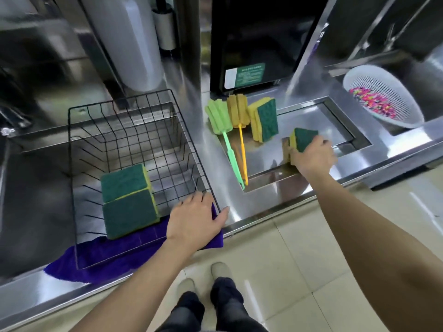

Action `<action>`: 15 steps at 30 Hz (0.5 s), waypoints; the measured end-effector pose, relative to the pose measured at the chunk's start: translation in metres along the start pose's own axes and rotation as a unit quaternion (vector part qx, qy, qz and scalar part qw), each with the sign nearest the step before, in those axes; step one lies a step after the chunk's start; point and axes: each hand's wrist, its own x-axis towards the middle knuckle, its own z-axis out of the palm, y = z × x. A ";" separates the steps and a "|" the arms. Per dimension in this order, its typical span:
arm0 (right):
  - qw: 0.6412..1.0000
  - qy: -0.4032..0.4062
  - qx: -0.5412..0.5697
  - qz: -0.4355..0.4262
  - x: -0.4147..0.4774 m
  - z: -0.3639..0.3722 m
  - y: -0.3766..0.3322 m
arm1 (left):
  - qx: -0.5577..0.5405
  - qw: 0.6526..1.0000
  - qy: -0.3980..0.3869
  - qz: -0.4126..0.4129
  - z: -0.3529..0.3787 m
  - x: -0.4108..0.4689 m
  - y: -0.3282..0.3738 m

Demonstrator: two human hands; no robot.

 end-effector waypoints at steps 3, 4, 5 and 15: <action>0.997 -0.062 -0.004 0.047 0.005 0.002 0.012 | -0.011 1.000 0.000 -0.007 0.001 -0.001 -0.001; 0.996 -0.070 0.005 0.054 0.007 0.002 0.014 | -0.016 1.000 0.000 -0.009 0.001 -0.002 -0.002; 0.995 -0.073 0.016 0.059 0.009 0.003 0.015 | -0.020 1.000 -0.001 -0.011 0.001 -0.002 -0.002; 0.933 0.068 0.349 0.053 0.005 -0.016 -0.022 | -0.048 0.999 -0.011 -0.017 -0.002 -0.004 -0.002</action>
